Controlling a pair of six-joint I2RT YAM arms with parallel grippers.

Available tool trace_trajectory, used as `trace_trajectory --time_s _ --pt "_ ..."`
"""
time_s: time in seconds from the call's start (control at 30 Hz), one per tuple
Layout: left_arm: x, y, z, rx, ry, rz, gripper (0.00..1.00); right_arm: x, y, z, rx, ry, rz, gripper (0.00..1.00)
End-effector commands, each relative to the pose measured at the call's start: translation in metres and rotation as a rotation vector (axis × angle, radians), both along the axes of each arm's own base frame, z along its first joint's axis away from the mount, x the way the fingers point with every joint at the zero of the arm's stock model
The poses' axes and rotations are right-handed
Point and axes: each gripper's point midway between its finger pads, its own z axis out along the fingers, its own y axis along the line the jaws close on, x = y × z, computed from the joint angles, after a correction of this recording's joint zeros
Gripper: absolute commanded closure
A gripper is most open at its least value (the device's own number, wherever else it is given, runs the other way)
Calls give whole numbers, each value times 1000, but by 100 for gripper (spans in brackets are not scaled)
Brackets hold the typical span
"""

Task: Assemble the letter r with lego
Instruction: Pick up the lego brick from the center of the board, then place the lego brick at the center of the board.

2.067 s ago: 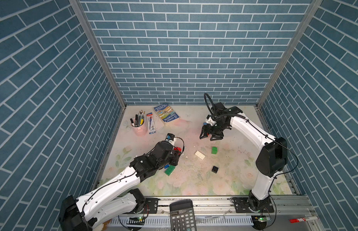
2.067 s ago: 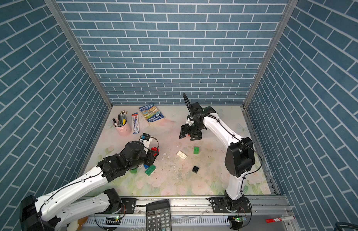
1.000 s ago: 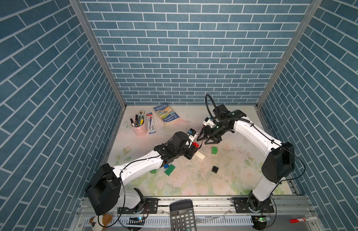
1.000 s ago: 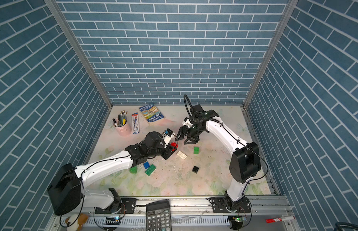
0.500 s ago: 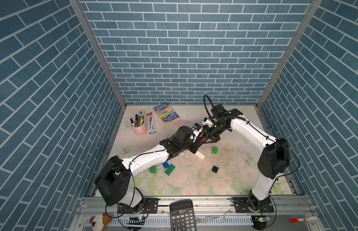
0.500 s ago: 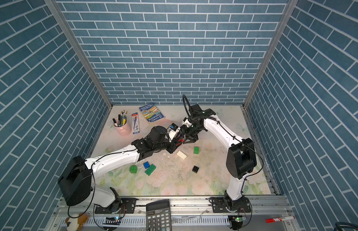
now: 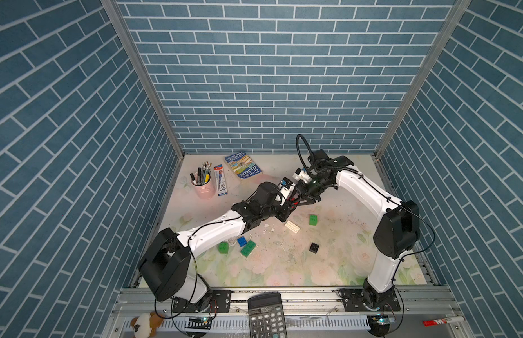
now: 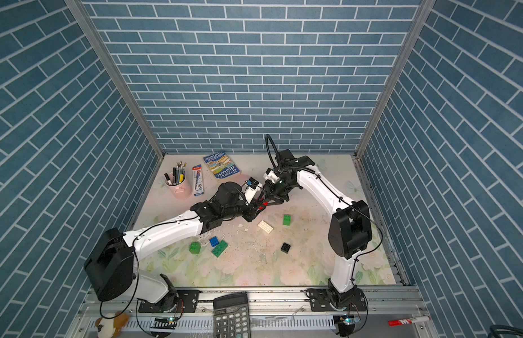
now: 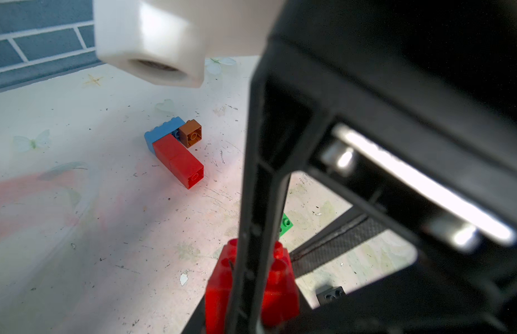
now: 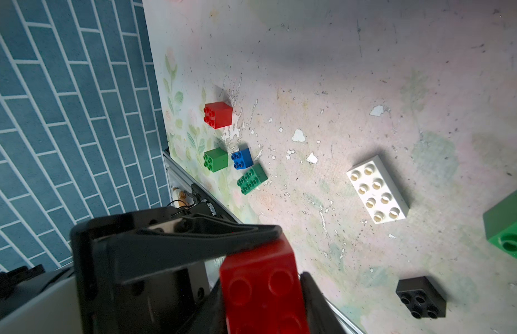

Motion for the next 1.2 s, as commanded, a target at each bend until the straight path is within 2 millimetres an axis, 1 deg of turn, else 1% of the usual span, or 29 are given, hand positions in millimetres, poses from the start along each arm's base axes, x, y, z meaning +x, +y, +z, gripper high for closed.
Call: trace_trajectory --time_s 0.0,0.07,0.1,0.17,0.2,0.23,0.3,0.33,0.37,0.43,0.53,0.63,0.8,1.0,1.07,1.13,1.17 --pt "6 1 8 -16 -29 7 58 2 -7 -4 -62 36 -43 72" --pt "6 1 6 -15 -20 7 51 5 -9 -5 -81 22 -48 73" --pt "7 2 4 -13 -15 9 45 7 -10 -5 -96 11 -49 73" --pt "6 3 3 -12 -6 11 29 12 -14 -6 -129 -12 -53 75" --pt "6 4 2 -9 -1 13 24 14 -15 -8 -141 -20 -57 75" --pt "5 5 1 -9 3 17 23 17 -17 -8 -155 -31 -62 75" --pt "3 11 1 -7 8 31 12 23 -19 -12 -185 -46 -70 76" --pt "2 16 0 -4 15 45 4 26 -21 -16 -207 -53 -75 76" --pt "1 22 -1 -4 22 60 1 30 -22 -19 -226 -63 -79 77" --pt "-4 36 -4 -3 47 91 0 36 -27 -26 -267 -83 -89 77" --pt "-12 63 -6 1 71 170 0 49 -33 -40 -348 -124 -104 77" --pt "-20 91 -8 13 91 248 0 62 -36 -55 -415 -169 -115 77" --pt "-23 132 -8 67 122 372 1 80 -27 -79 -491 -238 -129 77" --pt "-18 161 2 27 135 449 1 95 -5 -104 -520 -279 -146 77" --pt "-17 170 4 16 135 474 0 102 -4 -112 -557 -306 -164 78" --pt "-17 177 6 13 132 495 0 108 0 -110 -565 -340 -182 77" --pt "-17 180 7 12 128 501 0 110 0 -124 -595 -336 -180 78"
